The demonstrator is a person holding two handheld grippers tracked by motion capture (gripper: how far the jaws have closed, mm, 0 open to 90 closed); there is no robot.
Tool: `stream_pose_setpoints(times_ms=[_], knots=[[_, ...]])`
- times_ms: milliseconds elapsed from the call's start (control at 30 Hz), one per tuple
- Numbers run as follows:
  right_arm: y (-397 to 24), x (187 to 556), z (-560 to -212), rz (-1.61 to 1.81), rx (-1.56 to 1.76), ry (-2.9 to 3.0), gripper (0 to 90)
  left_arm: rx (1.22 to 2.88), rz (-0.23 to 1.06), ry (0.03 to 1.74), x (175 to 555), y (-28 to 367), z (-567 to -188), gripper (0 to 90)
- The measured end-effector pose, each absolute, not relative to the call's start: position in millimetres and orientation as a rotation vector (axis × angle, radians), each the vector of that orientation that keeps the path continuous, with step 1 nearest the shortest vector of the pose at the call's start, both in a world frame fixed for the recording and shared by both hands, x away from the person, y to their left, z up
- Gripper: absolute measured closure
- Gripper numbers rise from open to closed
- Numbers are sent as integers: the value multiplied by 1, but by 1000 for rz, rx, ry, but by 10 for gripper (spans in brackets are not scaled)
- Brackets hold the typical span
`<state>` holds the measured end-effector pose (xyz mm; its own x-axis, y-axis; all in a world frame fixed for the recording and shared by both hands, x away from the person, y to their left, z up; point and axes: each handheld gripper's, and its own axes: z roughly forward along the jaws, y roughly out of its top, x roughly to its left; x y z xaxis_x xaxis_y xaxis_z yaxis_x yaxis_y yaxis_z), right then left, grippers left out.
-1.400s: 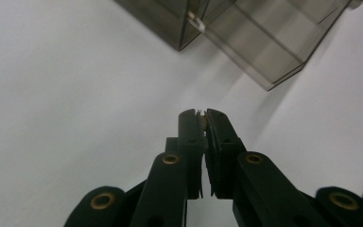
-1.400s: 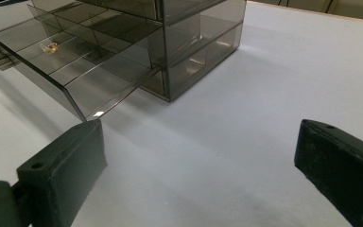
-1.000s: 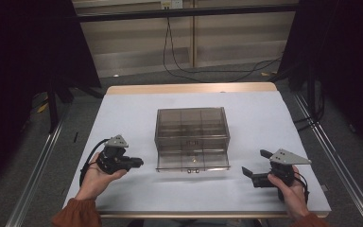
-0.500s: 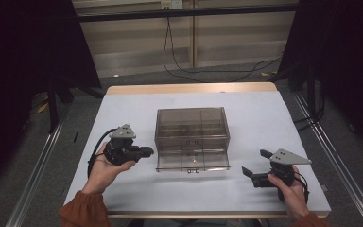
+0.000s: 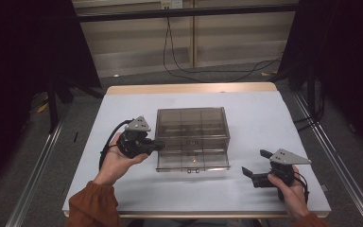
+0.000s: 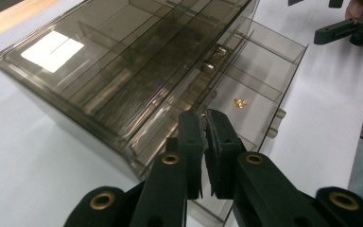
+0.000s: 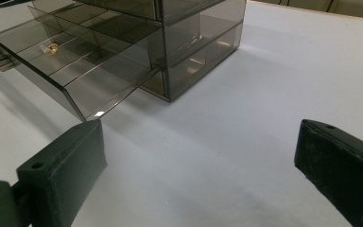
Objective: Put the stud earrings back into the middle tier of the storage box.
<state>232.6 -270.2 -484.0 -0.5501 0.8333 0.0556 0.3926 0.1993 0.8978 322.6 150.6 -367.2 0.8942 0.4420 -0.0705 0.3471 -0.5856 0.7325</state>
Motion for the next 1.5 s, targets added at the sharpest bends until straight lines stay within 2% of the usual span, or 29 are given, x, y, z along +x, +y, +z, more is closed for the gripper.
stream_pose_setpoints(times_ms=[800,1333,1500], knots=[[-270,232,-484,1317,1139,2037,21,2373,77,434,329,86,-375,858],[-270,232,-484,1317,1140,2041,20,2644,59,378,338,41,-397,857],[-270,233,-484,1320,1140,2044,20,2666,50,387,340,39,-401,857]])
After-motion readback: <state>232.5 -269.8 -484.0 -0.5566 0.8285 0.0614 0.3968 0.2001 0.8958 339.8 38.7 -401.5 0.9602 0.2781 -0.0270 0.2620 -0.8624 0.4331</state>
